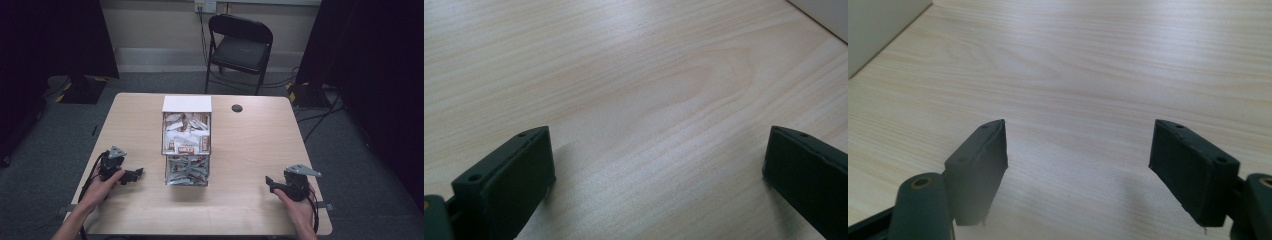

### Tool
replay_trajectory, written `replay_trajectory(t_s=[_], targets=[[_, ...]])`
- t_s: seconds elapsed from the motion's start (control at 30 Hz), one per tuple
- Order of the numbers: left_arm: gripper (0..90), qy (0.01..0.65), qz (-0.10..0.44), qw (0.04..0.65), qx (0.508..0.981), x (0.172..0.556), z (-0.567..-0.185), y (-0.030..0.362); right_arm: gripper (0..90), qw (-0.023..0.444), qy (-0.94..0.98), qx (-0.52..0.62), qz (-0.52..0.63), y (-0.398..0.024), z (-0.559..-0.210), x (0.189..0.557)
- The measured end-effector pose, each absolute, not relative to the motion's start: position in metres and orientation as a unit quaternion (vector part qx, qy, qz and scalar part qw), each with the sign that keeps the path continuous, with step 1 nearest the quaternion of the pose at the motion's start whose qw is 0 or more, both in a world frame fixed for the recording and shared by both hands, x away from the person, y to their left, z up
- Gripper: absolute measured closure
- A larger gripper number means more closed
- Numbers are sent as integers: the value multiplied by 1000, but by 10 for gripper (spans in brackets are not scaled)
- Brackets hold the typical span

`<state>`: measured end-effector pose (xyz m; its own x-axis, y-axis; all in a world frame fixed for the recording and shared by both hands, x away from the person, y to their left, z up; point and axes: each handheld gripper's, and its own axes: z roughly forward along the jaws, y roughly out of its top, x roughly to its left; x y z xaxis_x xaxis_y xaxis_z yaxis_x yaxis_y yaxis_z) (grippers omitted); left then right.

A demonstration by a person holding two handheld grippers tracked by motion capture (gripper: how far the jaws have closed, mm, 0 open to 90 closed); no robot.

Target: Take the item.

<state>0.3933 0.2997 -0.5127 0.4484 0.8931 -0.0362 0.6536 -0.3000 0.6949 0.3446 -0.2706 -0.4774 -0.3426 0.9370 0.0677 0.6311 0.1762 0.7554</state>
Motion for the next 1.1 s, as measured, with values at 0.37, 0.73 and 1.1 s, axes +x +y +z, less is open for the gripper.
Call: replay_trajectory(t_s=[0.37, 0.73, 1.1], targets=[[0, 492, 183, 328, 785, 393, -513, 300, 297, 191, 737, 513, 396, -259, -467, 338], [0, 492, 183, 328, 785, 393, -513, 300, 364, 178, 747, 486, 416, -243, -452, 334], [0, 492, 183, 328, 785, 393, -513, 300, 433, 157, 758, 463, 431, -230, -440, 331]])
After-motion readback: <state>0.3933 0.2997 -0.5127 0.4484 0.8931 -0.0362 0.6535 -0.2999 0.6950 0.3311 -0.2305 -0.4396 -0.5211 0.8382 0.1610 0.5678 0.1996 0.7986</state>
